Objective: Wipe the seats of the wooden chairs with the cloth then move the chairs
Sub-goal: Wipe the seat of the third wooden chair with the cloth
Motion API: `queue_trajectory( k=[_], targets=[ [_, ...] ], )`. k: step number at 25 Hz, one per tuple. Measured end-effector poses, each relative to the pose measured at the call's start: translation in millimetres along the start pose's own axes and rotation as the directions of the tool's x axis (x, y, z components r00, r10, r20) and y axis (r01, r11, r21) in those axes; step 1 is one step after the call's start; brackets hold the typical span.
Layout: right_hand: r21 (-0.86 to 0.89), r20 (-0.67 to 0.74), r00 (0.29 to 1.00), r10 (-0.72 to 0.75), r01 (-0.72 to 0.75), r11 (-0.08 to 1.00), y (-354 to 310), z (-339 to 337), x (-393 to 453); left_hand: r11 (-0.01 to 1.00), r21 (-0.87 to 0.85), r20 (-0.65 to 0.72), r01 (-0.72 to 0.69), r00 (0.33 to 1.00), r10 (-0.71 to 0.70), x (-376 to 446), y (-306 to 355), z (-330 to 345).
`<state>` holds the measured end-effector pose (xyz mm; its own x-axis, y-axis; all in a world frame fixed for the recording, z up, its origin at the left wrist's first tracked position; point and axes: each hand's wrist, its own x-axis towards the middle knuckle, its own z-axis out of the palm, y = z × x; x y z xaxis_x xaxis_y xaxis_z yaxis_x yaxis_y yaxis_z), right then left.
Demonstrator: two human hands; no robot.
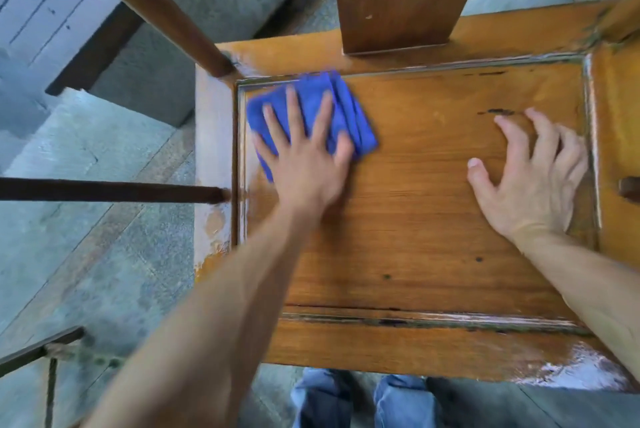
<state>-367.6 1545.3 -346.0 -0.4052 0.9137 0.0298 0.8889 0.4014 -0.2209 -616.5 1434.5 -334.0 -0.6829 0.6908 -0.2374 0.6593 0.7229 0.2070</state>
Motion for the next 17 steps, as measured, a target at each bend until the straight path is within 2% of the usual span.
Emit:
queue_trajectory(
  k=[2, 4, 7, 9, 13, 17],
  targets=[
    [-0.026, 0.000, 1.000, -0.002, 0.002, 1.000, 1, 2, -1, 1.000, 0.028, -0.018, 0.007, 1.000, -0.007, 75, 15, -14],
    [-0.043, 0.002, 1.000, -0.009, 0.009, 0.999, 1, 4, 0, 0.996, 0.074, 0.049, -0.044, 0.998, 0.040, 126, 18, -28],
    [-0.039, 0.016, 1.000, -0.005, 0.006, 0.999, 4, 4, 1, 0.990, 0.129, 0.231, -0.065, 0.972, 0.034, 162, 26, -51],
    [-0.037, 0.005, 1.000, -0.010, 0.010, 0.999, 4, 4, -1, 0.990, 0.143, 0.227, -0.002, 0.973, -0.031, 170, 31, -53],
    [-0.037, 0.007, 1.000, -0.011, 0.012, 0.999, 4, 4, 2, 0.975, 0.115, 0.071, -0.189, 0.981, 0.182, 118, 7, -33],
    [-0.017, 0.010, 1.000, -0.023, 0.023, 1.000, 5, 4, 0, 0.955, 0.100, 0.101, -0.279, 0.958, 0.269, 5, -38, -13]
  ],
)
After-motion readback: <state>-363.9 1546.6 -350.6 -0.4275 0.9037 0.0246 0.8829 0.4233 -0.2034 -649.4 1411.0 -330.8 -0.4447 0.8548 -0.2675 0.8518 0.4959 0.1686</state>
